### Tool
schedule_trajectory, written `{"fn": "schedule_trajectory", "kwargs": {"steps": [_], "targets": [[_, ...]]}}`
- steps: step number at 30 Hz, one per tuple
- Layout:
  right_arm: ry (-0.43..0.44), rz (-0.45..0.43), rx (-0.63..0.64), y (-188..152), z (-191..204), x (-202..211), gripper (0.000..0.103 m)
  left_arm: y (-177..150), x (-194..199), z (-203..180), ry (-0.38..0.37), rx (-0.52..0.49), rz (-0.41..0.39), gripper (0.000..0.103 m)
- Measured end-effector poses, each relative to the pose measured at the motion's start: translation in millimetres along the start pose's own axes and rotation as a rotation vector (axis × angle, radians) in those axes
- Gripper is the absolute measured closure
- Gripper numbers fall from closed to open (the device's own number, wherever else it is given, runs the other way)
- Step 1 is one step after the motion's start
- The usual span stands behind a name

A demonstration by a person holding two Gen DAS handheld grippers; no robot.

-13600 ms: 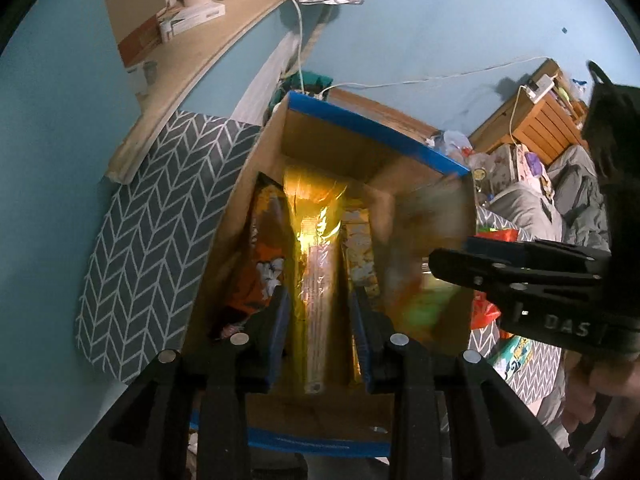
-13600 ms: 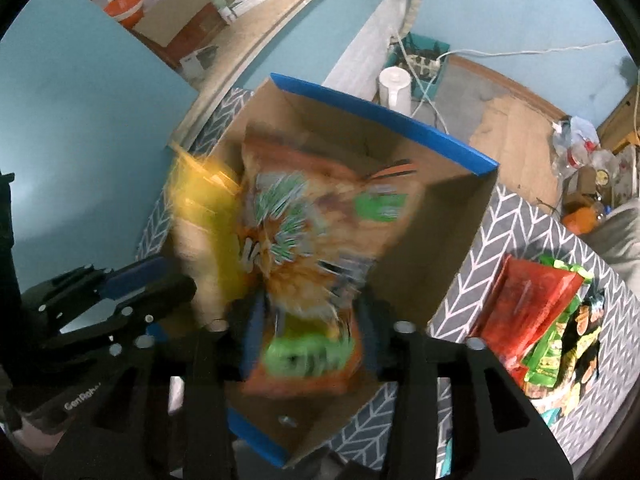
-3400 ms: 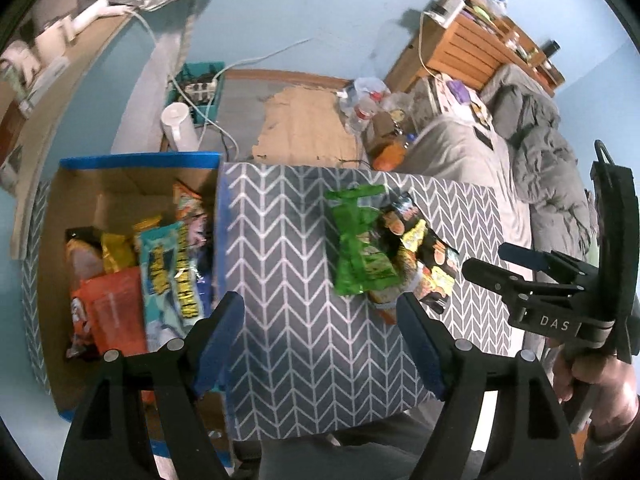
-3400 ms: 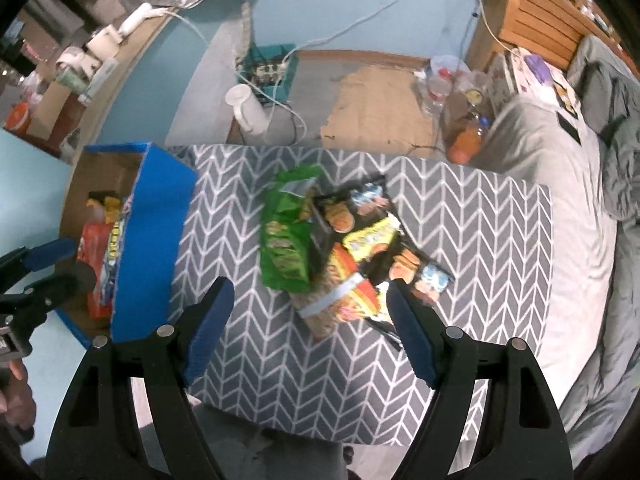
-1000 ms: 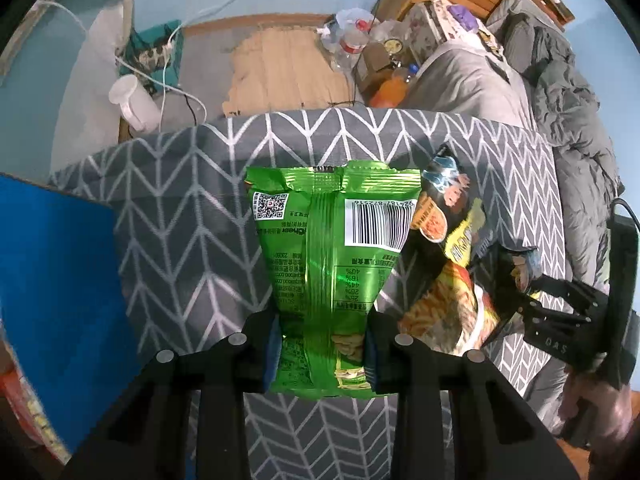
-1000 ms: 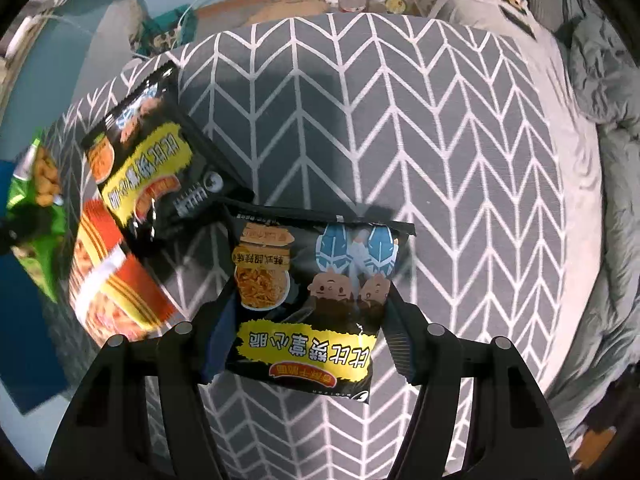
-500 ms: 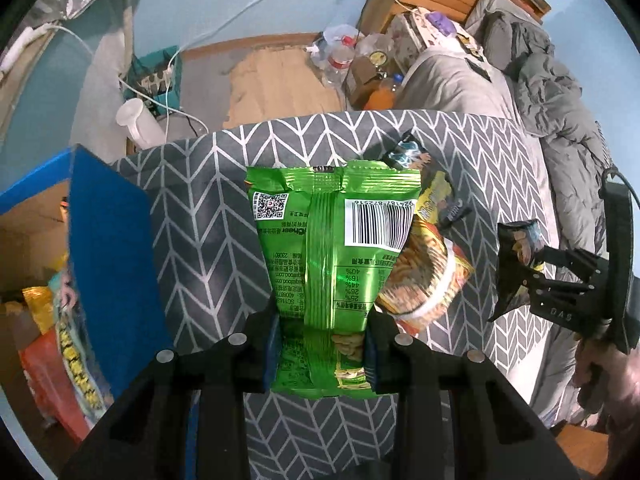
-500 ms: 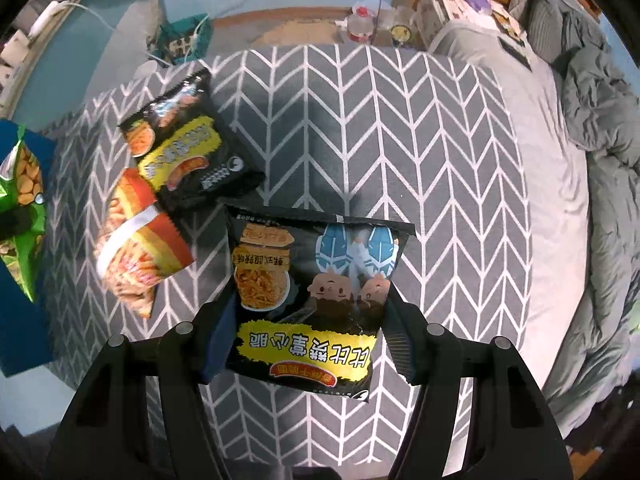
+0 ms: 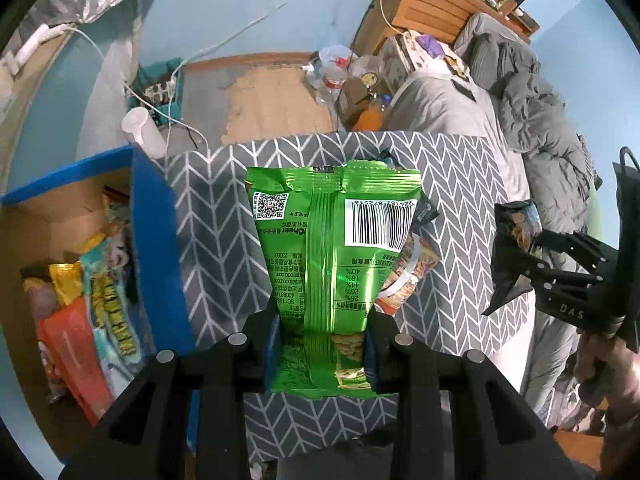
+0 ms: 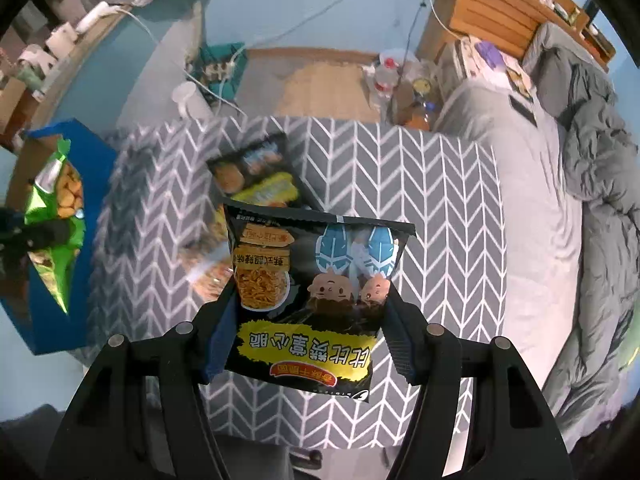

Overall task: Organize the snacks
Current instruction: 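Carry the green and black bags over the cardboard box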

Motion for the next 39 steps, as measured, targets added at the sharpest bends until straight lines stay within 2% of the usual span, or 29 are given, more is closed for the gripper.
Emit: {"fn": "schedule_trajectory", "kwargs": {"steps": [7, 13, 21, 39], "targets": [[0.005, -0.041, 0.052, 7.3, 22.7, 20.5, 0.038, -10.2, 25.1, 2.5, 0.001, -0.014, -0.034, 0.069], [0.029, -0.076, 0.102, 16.3, 47.1, 39.4, 0.038, -18.4, 46.3, 12.2, -0.040, 0.026, -0.064, 0.069], [0.063, -0.103, 0.179, 29.7, 81.3, 56.9, 0.038, -27.6, 71.0, 29.6, -0.035, 0.057, -0.109, 0.069], [0.154, -0.098, 0.401, 52.5, 194.7, 59.4, 0.038, -72.5, 98.2, 116.2, -0.005, 0.249, -0.156, 0.069]]}}
Point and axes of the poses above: each gripper's, at about its wrist camera, not at the fingertips, and x roughly against the way its jaws point, z to its left, y to its top, the point moved 5 cm from there along -x, roughly the way its jaws point, and after that the axes turned 12 degrees about z, right-handed, at the moved point
